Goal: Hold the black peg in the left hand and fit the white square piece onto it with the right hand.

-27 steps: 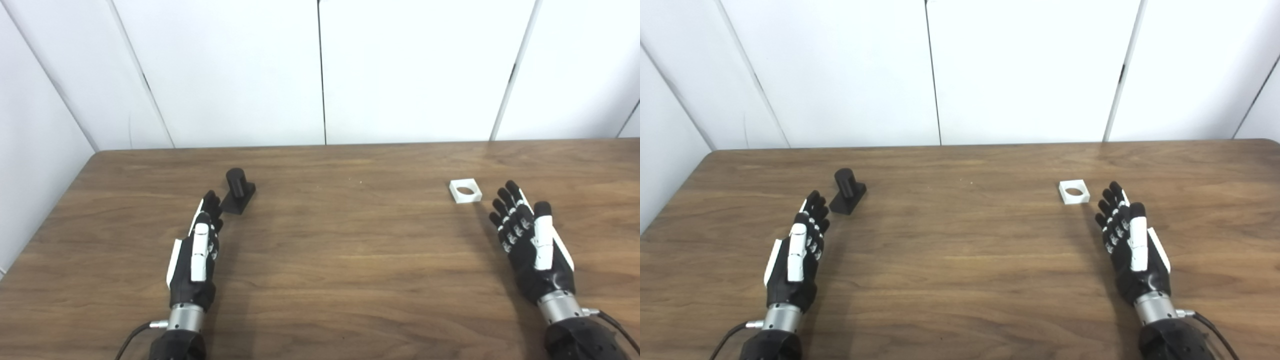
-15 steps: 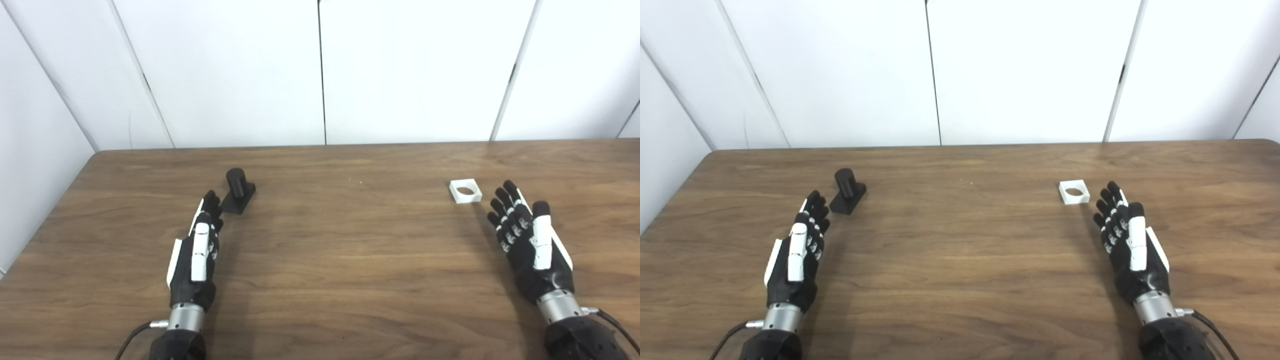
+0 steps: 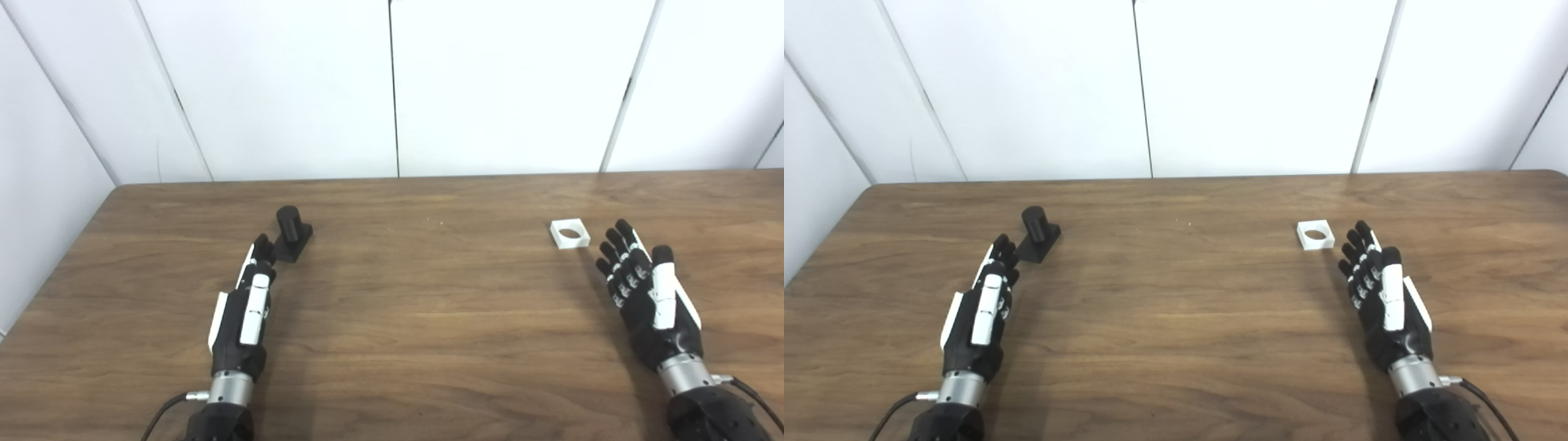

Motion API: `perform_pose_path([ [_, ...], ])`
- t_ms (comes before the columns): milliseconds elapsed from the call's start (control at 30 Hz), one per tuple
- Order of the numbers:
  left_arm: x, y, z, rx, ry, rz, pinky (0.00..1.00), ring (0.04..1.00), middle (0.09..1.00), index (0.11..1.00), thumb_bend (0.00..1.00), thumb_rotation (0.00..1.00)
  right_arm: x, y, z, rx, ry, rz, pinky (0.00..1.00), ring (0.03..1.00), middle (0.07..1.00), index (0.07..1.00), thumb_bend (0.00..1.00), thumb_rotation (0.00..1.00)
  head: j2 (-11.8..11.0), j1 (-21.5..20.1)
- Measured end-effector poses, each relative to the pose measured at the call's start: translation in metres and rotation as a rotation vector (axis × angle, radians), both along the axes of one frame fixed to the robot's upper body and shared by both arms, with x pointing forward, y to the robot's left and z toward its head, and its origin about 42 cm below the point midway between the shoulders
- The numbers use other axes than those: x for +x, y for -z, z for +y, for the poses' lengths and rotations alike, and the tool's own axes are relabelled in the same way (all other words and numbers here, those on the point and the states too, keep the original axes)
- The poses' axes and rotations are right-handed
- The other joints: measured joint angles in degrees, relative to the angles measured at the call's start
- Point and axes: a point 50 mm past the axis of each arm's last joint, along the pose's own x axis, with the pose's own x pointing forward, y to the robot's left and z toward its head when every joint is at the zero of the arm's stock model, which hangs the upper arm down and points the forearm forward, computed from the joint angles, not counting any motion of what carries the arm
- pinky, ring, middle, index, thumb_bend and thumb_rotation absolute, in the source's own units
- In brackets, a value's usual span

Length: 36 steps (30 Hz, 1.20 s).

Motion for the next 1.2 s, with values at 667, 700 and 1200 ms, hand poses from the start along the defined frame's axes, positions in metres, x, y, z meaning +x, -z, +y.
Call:
perform_pose_path([
  [667, 0.004, -0.008, 0.008, 0.266, -0.039, 0.032, 0.93, 0.976, 0.990, 0.967, 0.49, 0.63, 0.001, 0.000, 0.001, -0.007, 0.004, 0.001, 1.00, 1.000, 1.000, 1.000, 0.66, 1.00, 0.2, 0.0],
  [700, 0.005, -0.009, 0.007, 0.277, -0.044, 0.030, 0.93, 0.982, 0.994, 0.972, 0.50, 0.62, 0.001, 0.000, 0.001, -0.007, 0.003, 0.001, 1.00, 1.000, 1.000, 1.000, 0.66, 1.00, 0.1, 0.0],
  [1200, 0.013, -0.023, 0.005, 0.702, -0.142, 0.089, 1.00, 1.000, 0.980, 0.932, 0.69, 0.58, 0.001, 0.000, 0.002, -0.017, 0.006, 0.003, 1.00, 1.000, 1.000, 1.000, 0.65, 1.00, 0.2, -0.4],
])
